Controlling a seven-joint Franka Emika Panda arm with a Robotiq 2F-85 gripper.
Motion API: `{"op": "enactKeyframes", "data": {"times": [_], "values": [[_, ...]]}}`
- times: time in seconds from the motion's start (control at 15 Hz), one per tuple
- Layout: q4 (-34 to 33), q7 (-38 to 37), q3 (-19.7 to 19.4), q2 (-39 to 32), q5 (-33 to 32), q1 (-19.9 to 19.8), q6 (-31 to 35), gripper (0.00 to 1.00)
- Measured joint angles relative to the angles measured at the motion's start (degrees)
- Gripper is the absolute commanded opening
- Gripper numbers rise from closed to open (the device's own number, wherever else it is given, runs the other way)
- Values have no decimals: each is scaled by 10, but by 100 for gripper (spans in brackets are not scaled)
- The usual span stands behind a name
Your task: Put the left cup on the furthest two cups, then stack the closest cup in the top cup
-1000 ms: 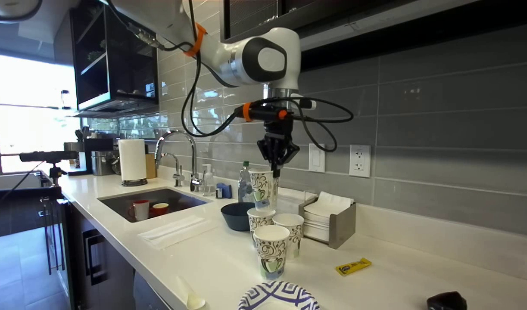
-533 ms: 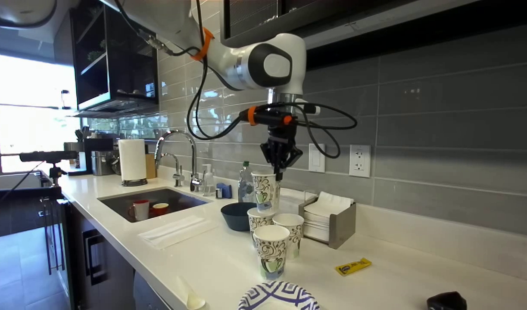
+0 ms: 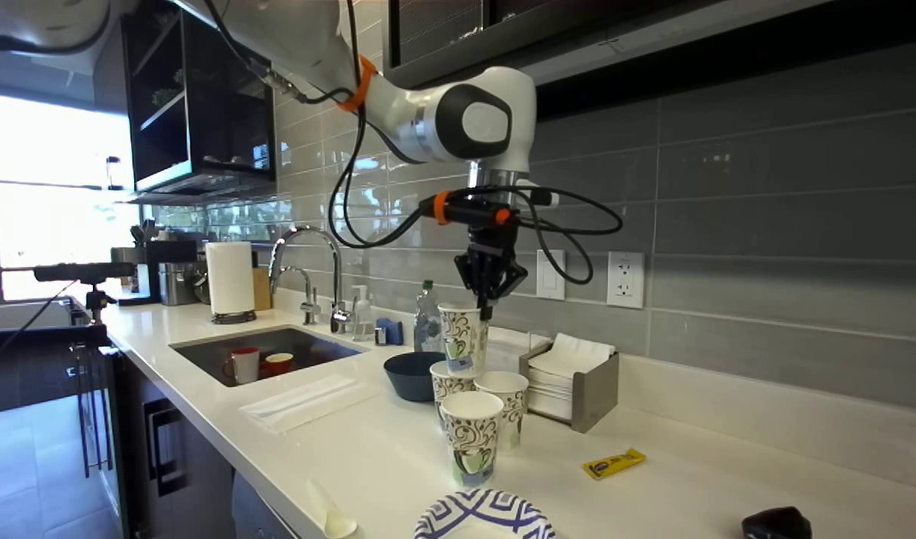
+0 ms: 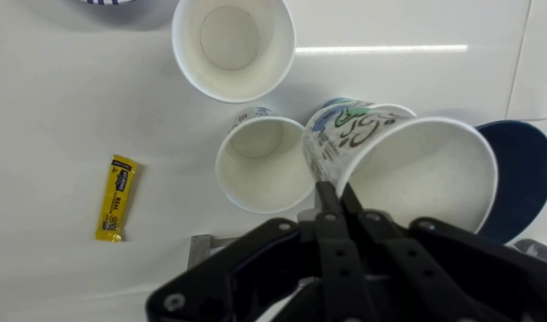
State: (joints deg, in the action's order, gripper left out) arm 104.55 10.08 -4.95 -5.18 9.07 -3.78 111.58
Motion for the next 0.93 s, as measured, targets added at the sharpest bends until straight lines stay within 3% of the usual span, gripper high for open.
{"op": "enactKeyframes", "data": {"times": [0.93], "values": [[-23, 1, 0, -24, 10, -5, 0, 1]]}}
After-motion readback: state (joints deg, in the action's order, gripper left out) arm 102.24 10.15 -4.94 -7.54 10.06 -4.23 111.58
